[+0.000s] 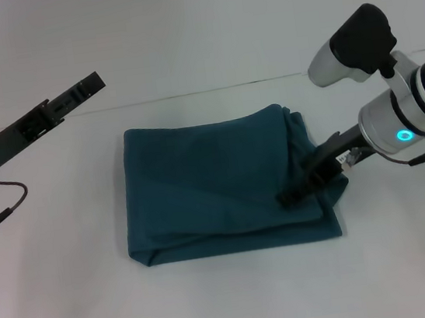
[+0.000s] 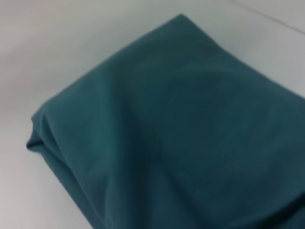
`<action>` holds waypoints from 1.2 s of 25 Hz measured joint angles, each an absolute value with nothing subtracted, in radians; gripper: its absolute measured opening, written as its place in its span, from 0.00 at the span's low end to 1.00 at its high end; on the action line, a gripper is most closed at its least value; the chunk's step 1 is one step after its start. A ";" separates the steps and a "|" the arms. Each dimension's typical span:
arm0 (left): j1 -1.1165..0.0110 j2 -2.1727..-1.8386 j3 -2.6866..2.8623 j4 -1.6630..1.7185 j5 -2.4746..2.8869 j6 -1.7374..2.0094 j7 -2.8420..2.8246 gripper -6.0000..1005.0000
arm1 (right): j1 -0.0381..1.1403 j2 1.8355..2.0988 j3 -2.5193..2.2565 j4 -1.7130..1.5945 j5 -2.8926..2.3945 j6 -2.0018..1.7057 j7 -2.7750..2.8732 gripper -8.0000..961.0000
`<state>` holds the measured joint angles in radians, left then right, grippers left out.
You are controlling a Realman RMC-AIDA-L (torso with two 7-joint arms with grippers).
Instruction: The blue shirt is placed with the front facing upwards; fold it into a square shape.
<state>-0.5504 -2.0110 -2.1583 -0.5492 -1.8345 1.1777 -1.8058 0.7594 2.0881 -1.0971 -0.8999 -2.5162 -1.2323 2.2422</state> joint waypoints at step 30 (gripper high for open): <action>-0.551 -1.987 -2.160 -0.579 -1.779 1.178 -1.801 0.88 | 0.681 2.086 -0.858 -1.033 -2.147 -1.285 1.927 0.92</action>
<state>-0.5508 -1.9875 -2.1600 -0.5787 -1.7792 1.1776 -1.8010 0.6811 2.0860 -0.8581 -1.0330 -2.1467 -1.2846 1.9268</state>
